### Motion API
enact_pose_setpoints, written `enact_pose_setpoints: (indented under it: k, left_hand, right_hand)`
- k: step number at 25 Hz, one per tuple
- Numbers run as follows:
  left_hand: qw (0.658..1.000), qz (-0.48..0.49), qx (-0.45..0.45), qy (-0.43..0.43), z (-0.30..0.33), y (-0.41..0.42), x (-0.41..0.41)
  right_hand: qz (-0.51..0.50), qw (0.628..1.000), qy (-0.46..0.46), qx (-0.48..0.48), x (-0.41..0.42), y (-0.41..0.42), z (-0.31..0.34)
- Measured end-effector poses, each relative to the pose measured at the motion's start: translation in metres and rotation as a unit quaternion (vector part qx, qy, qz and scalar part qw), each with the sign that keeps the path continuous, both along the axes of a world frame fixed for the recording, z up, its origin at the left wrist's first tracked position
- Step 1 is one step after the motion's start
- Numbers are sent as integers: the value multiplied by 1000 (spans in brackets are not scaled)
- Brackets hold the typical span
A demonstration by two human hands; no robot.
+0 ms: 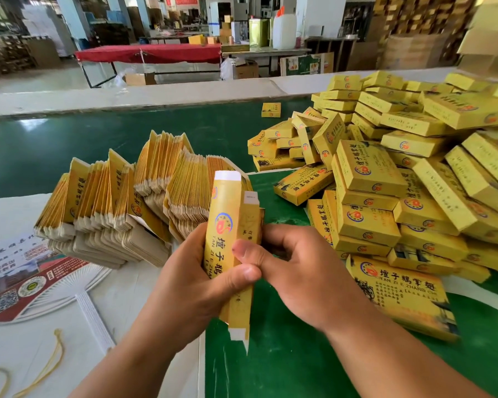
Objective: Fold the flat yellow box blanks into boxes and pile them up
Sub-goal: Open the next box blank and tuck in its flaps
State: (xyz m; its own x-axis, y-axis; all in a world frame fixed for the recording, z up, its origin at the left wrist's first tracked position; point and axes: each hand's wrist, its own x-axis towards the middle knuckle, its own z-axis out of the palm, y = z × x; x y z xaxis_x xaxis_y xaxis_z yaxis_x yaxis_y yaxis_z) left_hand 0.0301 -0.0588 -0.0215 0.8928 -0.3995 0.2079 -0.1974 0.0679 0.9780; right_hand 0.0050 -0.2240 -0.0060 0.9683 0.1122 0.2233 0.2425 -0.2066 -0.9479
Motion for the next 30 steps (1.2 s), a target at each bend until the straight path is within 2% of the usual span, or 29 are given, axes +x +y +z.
enact_pose_setpoints:
  k: [9, 12, 17, 21, 26, 30]
  left_hand:
    - [996, 84, 10, -9, -7, -5, -2]
    - [993, 106, 54, -26, -6, -7, -4]
    - [971, 187, 129, -79, -5, -8, -3]
    - [966, 225, 109, -71, -6, -9, -2]
    - [974, 221, 41, -20, -9, -7, 2]
    - [969, 245, 23, -35, -3, -8, -2]
  right_hand:
    - [17, 999, 34, -3, 3, -4, -3]
    - [33, 998, 44, -28, 4, -6, -3]
    - [37, 999, 38, -10, 4, -1, -5]
    - [0, 1000, -6, -11, 3, 6, -7]
    - [-106, 990, -56, -72, 6, 9, -11]
    - [-134, 987, -72, -60, 7, 15, -16]
